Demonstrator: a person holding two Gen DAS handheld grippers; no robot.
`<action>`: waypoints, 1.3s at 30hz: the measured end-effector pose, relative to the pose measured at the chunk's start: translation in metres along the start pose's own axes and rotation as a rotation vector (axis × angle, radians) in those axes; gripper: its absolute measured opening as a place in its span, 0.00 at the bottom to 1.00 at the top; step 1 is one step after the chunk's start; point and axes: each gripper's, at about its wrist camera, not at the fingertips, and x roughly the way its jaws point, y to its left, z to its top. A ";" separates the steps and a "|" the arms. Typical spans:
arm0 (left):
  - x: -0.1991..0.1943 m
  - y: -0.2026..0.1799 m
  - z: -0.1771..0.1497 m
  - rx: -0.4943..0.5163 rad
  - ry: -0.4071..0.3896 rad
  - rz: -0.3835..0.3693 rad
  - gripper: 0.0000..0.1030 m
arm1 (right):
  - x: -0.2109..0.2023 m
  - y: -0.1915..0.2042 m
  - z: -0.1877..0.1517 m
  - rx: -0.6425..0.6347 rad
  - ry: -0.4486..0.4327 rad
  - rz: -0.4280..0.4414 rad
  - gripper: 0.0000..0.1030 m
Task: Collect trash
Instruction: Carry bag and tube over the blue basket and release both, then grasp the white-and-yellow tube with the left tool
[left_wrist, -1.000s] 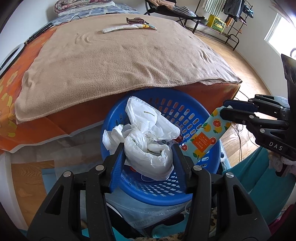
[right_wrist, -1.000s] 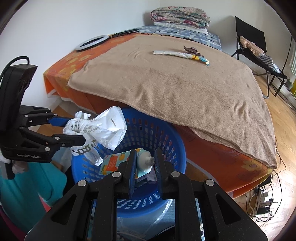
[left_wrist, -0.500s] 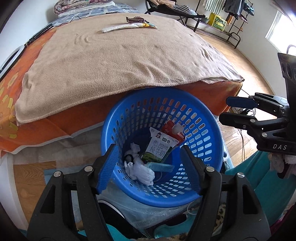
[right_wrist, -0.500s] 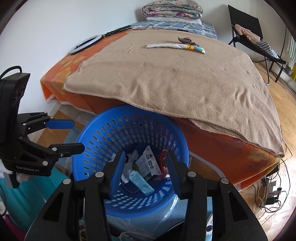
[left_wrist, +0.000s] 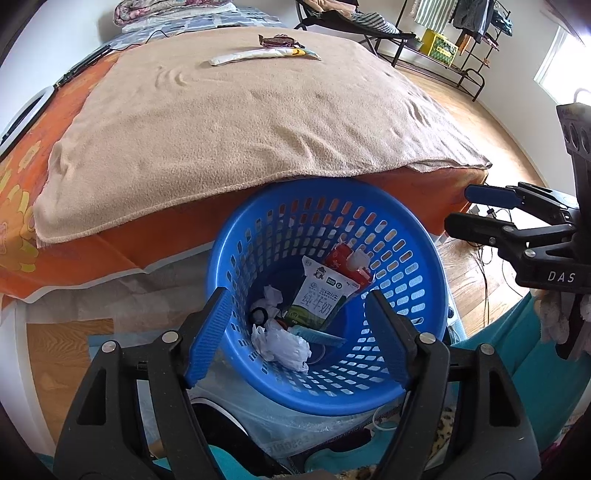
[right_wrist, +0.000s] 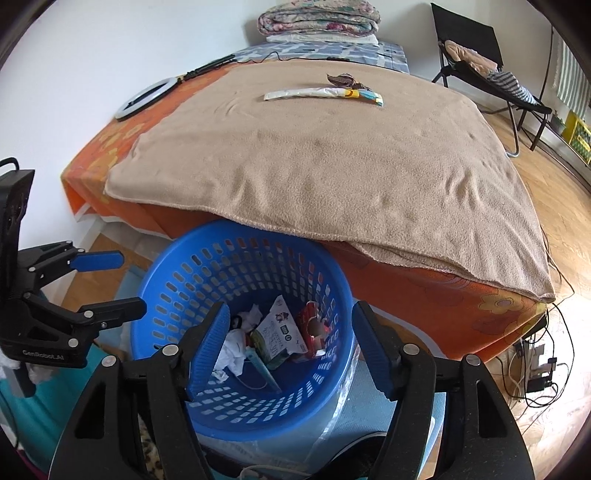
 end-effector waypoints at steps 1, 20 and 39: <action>0.000 -0.001 0.000 0.001 0.001 0.001 0.75 | 0.000 -0.002 0.001 0.008 0.002 0.000 0.66; -0.019 0.006 0.073 0.048 -0.079 -0.008 0.75 | -0.002 -0.038 0.043 0.145 -0.020 0.053 0.67; 0.042 0.048 0.252 0.086 -0.113 -0.110 0.75 | 0.017 -0.110 0.167 0.191 -0.143 0.106 0.67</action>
